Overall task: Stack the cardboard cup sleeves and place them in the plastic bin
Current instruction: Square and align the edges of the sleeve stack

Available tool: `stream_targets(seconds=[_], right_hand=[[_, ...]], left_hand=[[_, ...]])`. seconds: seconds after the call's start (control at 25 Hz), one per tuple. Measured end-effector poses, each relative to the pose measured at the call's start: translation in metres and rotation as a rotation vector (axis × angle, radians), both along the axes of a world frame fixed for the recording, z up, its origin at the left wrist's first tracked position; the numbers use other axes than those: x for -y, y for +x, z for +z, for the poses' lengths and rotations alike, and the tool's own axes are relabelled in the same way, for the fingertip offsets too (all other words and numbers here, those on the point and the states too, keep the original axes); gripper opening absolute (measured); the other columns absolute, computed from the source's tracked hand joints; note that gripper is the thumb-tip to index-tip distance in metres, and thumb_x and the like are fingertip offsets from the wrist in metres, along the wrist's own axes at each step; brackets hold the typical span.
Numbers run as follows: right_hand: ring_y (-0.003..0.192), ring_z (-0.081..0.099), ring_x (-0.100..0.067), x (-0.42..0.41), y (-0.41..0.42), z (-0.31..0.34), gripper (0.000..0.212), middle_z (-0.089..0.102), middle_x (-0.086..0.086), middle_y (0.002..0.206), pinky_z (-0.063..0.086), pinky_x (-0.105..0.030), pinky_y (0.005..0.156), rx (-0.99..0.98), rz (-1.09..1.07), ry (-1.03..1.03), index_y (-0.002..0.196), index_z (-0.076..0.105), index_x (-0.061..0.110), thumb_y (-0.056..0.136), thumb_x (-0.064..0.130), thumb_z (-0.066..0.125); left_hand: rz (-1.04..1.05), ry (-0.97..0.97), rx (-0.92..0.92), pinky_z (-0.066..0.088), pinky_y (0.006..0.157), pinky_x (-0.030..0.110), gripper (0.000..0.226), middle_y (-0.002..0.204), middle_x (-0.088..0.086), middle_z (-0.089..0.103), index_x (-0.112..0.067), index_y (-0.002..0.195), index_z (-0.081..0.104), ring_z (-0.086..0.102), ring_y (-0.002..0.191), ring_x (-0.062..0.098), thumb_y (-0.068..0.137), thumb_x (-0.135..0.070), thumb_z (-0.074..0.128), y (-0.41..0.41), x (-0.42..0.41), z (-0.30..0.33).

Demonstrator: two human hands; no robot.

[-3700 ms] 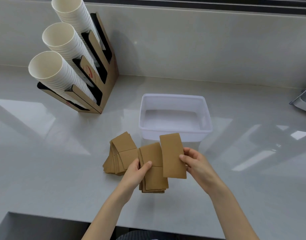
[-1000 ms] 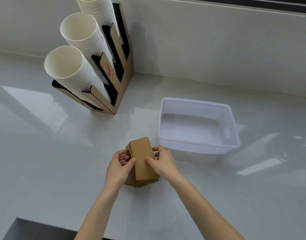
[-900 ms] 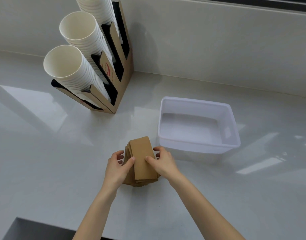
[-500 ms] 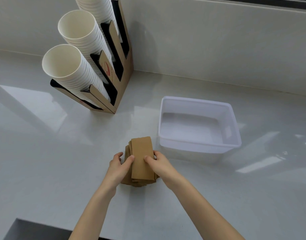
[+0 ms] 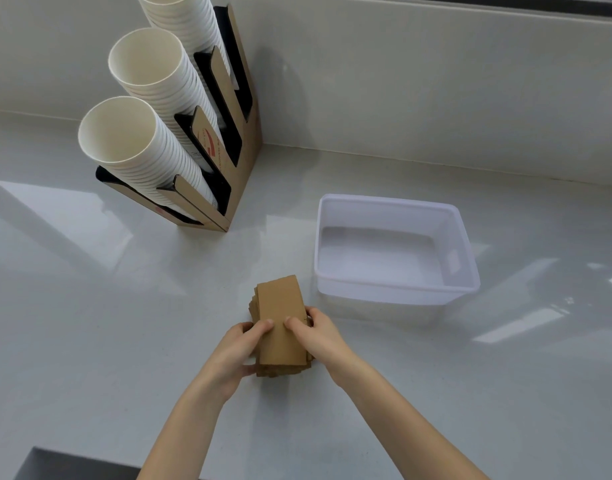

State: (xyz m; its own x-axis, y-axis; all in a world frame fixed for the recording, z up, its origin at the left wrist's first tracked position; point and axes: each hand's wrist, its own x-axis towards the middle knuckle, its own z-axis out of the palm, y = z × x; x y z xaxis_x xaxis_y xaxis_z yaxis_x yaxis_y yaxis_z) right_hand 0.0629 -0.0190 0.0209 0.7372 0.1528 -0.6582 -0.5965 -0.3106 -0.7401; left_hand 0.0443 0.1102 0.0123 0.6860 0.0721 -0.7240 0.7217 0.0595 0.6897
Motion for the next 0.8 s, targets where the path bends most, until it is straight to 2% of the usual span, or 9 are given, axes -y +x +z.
stream_targets(seconds=[0.08,0.16,0.24,0.32,0.44,0.56,0.68,0.8], right_hand=[[0.105,0.052,-0.018,0.0,-0.001,-0.003,0.049,0.049,0.001,0.119,0.048,-0.03,0.081,0.017,-0.001,-0.009,0.133,0.037,0.019,0.088,0.035,0.049],[0.109,0.054,-0.021,0.004,-0.001,-0.005,0.053,0.047,-0.005,0.129,0.051,-0.029,0.079,0.021,-0.01,-0.008,0.132,0.037,0.021,0.085,0.037,0.052],[0.105,0.055,-0.02,0.009,-0.002,-0.003,0.056,0.049,-0.007,0.129,0.049,-0.023,0.07,0.015,-0.015,0.016,0.134,0.035,0.02,0.084,0.037,0.055],[0.103,0.056,-0.02,0.014,-0.005,-0.002,0.06,0.052,-0.007,0.126,0.048,-0.02,0.068,0.009,-0.02,0.057,0.137,0.032,0.02,0.085,0.036,0.057],[0.11,0.057,-0.023,0.02,-0.007,-0.001,0.067,0.051,-0.008,0.129,0.051,-0.027,0.08,0.0,-0.033,0.122,0.141,0.023,0.023,0.085,0.036,0.057],[0.114,0.055,-0.026,0.027,-0.009,-0.003,0.075,0.05,-0.011,0.129,0.049,-0.037,0.093,0.015,-0.045,0.134,0.144,0.016,0.025,0.084,0.036,0.06],[0.113,0.056,-0.026,0.038,-0.015,-0.005,0.083,0.05,-0.011,0.127,0.049,-0.04,0.097,0.021,-0.094,0.235,0.144,0.017,0.024,0.078,0.034,0.065],[0.112,0.057,-0.025,0.051,-0.022,-0.006,0.091,0.052,-0.011,0.127,0.05,-0.04,0.096,0.027,-0.115,0.314,0.144,0.018,0.025,0.066,0.035,0.065]], left_hand=[[-0.022,-0.038,0.004,0.048,0.067,0.033,0.038,0.105,0.007,0.06,-0.006,0.118,0.049,0.057,0.101,0.025,0.088,-0.029,0.052,-0.001,0.0,0.002],[-0.034,-0.075,0.008,0.049,0.068,0.033,0.035,0.102,0.005,0.061,-0.008,0.116,0.051,0.058,0.096,0.023,0.088,-0.029,0.051,-0.002,0.0,0.003],[-0.047,-0.08,0.025,0.05,0.072,0.034,0.035,0.104,0.005,0.062,-0.01,0.117,0.052,0.058,0.098,0.023,0.088,-0.03,0.051,-0.004,0.001,0.003],[-0.057,-0.091,0.047,0.051,0.075,0.036,0.035,0.105,0.005,0.062,-0.012,0.117,0.053,0.058,0.101,0.023,0.088,-0.03,0.051,-0.006,0.003,0.003],[-0.071,-0.143,0.07,0.051,0.079,0.037,0.034,0.107,0.005,0.063,-0.012,0.118,0.053,0.058,0.101,0.021,0.089,-0.03,0.049,-0.008,0.005,0.005],[-0.122,-0.176,0.108,0.052,0.079,0.036,0.04,0.117,0.007,0.06,-0.013,0.124,0.048,0.057,0.106,0.02,0.088,-0.03,0.051,-0.009,0.008,0.006],[-0.192,-0.145,0.162,0.052,0.074,0.03,0.047,0.115,0.001,0.057,-0.019,0.127,0.039,0.059,0.1,0.015,0.084,-0.033,0.055,-0.009,0.014,0.011],[-0.315,-0.119,0.18,0.055,0.071,0.025,0.065,0.114,0.0,0.055,-0.028,0.127,0.031,0.061,0.098,0.014,0.074,-0.044,0.064,-0.009,0.018,0.016]])
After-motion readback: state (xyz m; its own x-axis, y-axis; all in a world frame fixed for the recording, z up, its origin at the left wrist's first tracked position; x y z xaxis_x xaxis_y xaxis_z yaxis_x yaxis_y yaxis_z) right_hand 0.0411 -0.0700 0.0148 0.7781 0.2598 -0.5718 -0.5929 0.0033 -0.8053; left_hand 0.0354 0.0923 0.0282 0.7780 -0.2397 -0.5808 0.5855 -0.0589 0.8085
